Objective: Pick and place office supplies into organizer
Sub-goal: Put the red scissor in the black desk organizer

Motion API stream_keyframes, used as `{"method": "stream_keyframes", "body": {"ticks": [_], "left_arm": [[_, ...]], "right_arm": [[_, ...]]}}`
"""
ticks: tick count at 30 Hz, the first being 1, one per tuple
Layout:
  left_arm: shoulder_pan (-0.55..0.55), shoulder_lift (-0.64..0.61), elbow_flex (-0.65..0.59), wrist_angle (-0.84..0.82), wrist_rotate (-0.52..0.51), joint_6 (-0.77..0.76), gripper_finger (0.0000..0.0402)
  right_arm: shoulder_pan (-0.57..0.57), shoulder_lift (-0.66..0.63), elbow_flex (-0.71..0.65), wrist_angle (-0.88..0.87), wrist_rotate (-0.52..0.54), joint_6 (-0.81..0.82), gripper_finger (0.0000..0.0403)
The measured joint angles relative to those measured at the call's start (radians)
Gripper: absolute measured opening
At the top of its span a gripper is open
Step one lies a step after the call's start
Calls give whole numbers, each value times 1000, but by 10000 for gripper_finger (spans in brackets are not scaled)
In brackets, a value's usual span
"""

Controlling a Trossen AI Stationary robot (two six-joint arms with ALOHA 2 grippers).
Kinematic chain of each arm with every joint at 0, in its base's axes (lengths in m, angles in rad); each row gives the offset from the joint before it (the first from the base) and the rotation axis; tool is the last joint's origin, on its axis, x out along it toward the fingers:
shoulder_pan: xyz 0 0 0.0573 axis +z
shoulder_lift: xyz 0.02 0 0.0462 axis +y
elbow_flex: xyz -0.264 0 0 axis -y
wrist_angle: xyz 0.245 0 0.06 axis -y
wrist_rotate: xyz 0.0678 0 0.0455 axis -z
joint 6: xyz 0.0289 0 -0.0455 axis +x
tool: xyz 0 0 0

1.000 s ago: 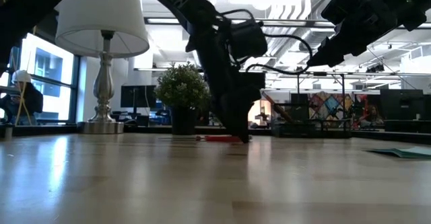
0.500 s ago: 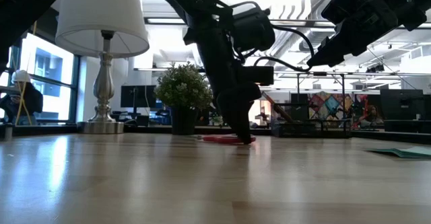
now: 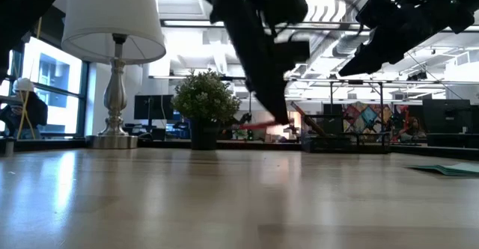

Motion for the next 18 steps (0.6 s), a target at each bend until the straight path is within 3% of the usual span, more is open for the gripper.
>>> {"method": "stream_keyframes", "body": {"ticks": [8,11,15,18], "left_arm": [[0,-140,29,12,152,44,3],[1,-183,29,39,298,55,4],[0,-227,29,158,588,68,2],[-3,-250,29,212,661,67,2]], "right_arm": [[0,-30,0,5,72,-45,139],[1,-44,0,17,45,-65,139],[9,-50,0,72,-10,-89,139],[28,-50,0,136,-35,-93,139]]}}
